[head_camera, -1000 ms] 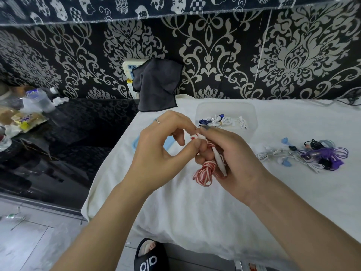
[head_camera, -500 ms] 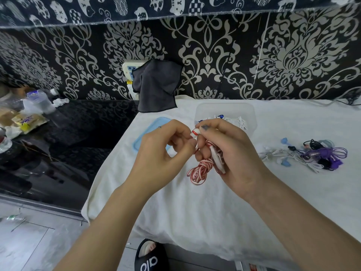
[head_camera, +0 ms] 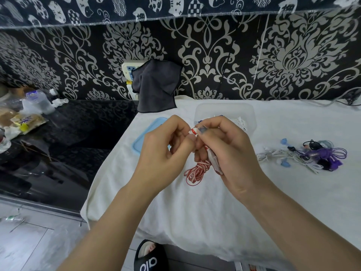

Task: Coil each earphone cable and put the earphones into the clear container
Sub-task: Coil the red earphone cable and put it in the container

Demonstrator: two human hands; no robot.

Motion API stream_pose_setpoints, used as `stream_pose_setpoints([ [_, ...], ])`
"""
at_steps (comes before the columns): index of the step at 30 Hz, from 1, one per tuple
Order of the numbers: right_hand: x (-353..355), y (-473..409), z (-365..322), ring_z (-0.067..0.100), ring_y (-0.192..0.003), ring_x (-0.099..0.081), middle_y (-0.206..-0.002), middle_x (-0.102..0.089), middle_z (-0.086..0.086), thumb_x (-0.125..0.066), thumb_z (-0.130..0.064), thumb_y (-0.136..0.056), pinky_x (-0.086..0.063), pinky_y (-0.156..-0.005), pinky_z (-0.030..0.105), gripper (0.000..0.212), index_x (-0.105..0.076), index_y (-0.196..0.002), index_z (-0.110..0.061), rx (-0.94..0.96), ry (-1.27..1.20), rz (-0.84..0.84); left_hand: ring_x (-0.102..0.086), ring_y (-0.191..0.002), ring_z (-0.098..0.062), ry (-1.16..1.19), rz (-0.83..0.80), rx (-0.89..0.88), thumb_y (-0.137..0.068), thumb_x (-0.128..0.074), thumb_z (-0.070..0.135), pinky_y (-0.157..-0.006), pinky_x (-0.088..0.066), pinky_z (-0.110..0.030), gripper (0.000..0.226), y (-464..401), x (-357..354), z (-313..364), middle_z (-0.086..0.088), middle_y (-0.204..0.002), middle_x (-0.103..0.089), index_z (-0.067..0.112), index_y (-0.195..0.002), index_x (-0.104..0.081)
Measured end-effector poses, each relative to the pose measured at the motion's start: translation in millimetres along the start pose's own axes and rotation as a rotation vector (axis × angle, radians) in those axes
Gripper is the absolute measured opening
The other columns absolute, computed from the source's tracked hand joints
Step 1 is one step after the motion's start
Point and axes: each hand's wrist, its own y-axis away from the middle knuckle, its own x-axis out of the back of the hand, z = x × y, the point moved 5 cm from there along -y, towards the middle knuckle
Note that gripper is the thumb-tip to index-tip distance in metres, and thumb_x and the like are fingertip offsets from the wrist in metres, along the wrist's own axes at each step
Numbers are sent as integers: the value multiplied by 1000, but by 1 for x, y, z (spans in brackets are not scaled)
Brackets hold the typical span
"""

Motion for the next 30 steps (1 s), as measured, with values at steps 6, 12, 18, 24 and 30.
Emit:
stream_pose_setpoints([
  [6, -3, 1, 0, 27, -60, -57, -69, -63, 16, -57, -4, -99, -51, -60, 32, 10, -64, -91, -5, 40, 4, -10, -42, -60, -7, 128, 53, 107, -82, -53, 3, -54, -34, -18, 13, -2, -3, 0, 7, -60, -48, 3, -70, -50],
  [12, -2, 1, -1, 28, -61, -57, -66, -63, 11, -55, -3, -99, -52, -61, 32, 10, -63, -93, -3, 41, -13, -6, -41, -60, -6, 243, 64, 170, -93, -44, -7, -57, -35, -14, 21, -4, -7, 0, -1, -63, -46, -2, -73, -46],
  [18, 0, 0, -2, 21, -55, -56, -66, -61, 8, -55, -6, -99, -48, -65, 35, 10, -63, -95, -1, -14, -77, 21, -44, -63, -6, 248, 67, 210, -105, -36, 8, -60, -38, -14, 32, -3, -7, -2, -3, -74, -55, -8, -83, -55],
  [24, 1, -2, 2, 24, -58, -57, -67, -61, 9, -55, -7, -100, -45, -63, 38, 10, -62, -98, 1, -42, -65, 26, -57, -69, -22, 178, -8, 172, -102, -49, 17, -69, -47, -42, 23, -2, -11, -4, -3, -72, -58, 9, -80, -53],
  [30, -1, -2, 3, 23, -58, -56, -66, -62, 9, -55, -6, -100, -51, -64, 35, 11, -62, -93, -1, -49, -2, 0, -50, -62, -6, 67, 58, 227, -102, -46, 8, -61, -40, -17, 30, -5, -8, -9, 9, -62, -52, 6, -73, -52],
])
